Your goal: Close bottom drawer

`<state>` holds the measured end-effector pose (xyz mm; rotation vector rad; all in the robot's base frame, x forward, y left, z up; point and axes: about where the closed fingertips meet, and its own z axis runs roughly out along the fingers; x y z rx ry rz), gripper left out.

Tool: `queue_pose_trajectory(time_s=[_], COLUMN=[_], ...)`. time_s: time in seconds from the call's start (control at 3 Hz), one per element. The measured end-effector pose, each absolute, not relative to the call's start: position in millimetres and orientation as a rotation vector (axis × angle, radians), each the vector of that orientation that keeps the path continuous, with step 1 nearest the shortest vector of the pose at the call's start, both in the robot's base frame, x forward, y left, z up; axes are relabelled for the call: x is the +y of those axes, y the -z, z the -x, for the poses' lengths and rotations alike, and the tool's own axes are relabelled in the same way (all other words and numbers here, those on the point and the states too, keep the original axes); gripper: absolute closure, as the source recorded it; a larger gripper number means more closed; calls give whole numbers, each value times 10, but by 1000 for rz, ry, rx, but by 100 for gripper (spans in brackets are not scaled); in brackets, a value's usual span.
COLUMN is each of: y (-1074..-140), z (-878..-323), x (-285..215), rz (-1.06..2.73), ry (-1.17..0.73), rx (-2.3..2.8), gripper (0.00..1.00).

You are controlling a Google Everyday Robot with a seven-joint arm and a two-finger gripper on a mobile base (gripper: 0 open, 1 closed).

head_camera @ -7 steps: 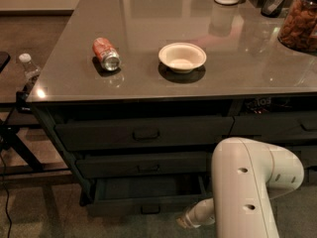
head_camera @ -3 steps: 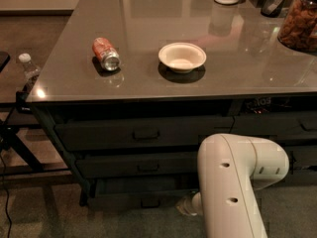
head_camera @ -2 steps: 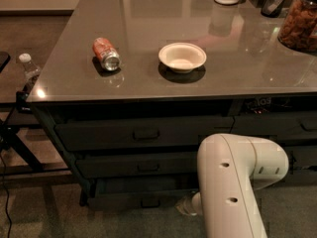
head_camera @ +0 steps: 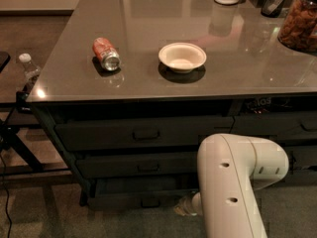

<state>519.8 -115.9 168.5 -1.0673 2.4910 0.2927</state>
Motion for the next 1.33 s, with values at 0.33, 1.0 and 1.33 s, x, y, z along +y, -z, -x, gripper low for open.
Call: queue_pose_trajectory(time_s=[0.33,1.0,1.33], y=[-1684,-1684,-1684], z=[-5198,-5198,-5198], x=[-1158,-1157,-1157], rz=[1067,1067,1067], ry=[-293,-293,-293], rx=[2491,2491,2491], gripper=[0,19,42])
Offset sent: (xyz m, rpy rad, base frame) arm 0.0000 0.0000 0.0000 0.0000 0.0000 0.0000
